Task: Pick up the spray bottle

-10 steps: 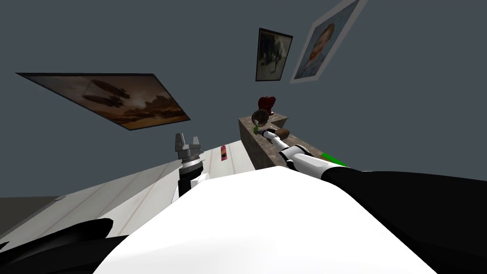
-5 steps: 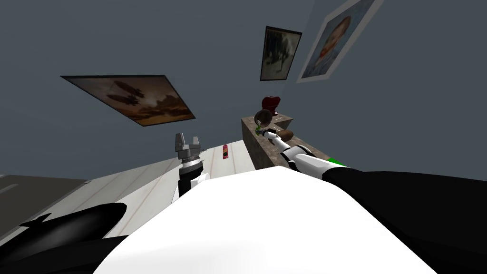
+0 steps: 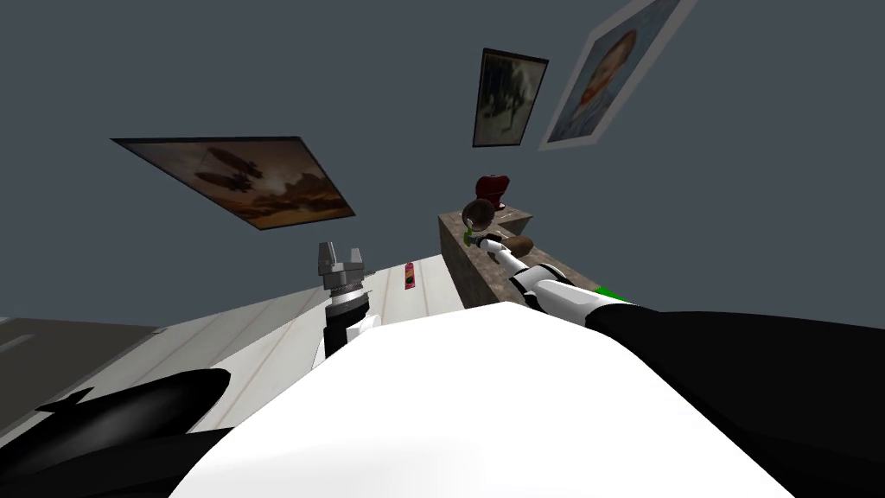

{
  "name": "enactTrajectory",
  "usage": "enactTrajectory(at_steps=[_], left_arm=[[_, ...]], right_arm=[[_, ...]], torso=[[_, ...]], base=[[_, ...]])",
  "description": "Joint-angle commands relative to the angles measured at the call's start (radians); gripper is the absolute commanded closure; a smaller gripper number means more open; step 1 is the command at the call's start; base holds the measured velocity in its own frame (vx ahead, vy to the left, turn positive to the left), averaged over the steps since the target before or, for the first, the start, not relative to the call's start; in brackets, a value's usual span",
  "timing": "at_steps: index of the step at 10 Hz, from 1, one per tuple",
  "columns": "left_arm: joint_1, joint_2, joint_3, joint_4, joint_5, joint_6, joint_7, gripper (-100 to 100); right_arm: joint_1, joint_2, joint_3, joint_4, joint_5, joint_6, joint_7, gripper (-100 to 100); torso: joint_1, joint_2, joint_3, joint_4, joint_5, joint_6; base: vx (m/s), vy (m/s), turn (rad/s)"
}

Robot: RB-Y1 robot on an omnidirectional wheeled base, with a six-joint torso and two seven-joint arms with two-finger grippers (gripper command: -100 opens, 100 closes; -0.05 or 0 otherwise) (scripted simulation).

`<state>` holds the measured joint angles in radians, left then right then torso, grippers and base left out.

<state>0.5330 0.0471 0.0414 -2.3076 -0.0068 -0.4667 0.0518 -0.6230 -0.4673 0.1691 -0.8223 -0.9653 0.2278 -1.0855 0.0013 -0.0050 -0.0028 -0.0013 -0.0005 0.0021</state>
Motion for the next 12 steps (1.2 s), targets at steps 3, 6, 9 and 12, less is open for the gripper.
enactTrajectory(at_steps=[3,6,9,12], left_arm=[[0.000,0.000,0.000,0.000,0.000,0.000,0.000,0],[0.000,0.000,0.000,0.000,0.000,0.000,0.000,0],[0.000,0.000,0.000,0.000,0.000,0.000,0.000,0],[0.000,0.000,0.000,0.000,0.000,0.000,0.000,0]], right_arm=[[-0.019,0.032,-0.044,0.020,-0.025,0.050,0.069,100],[-0.038,0.065,-0.089,0.041,-0.051,0.099,0.144,100],[-0.057,0.097,-0.133,0.062,-0.076,0.149,0.223,100],[-0.077,0.130,-0.178,0.083,-0.102,0.198,0.360,100]], torso=[[0.004,-0.003,-0.002,0.000,0.001,0.001],[0.003,-0.005,-0.003,-0.002,0.000,0.002],[-0.002,-0.004,-0.003,-0.003,-0.001,0.001],[0.003,-0.010,-0.007,-0.005,0.000,0.002]], base=[[0.050,0.050,-0.172],[0.059,0.059,-0.194],[0.024,0.024,-0.080],[0.079,0.081,-0.264]])
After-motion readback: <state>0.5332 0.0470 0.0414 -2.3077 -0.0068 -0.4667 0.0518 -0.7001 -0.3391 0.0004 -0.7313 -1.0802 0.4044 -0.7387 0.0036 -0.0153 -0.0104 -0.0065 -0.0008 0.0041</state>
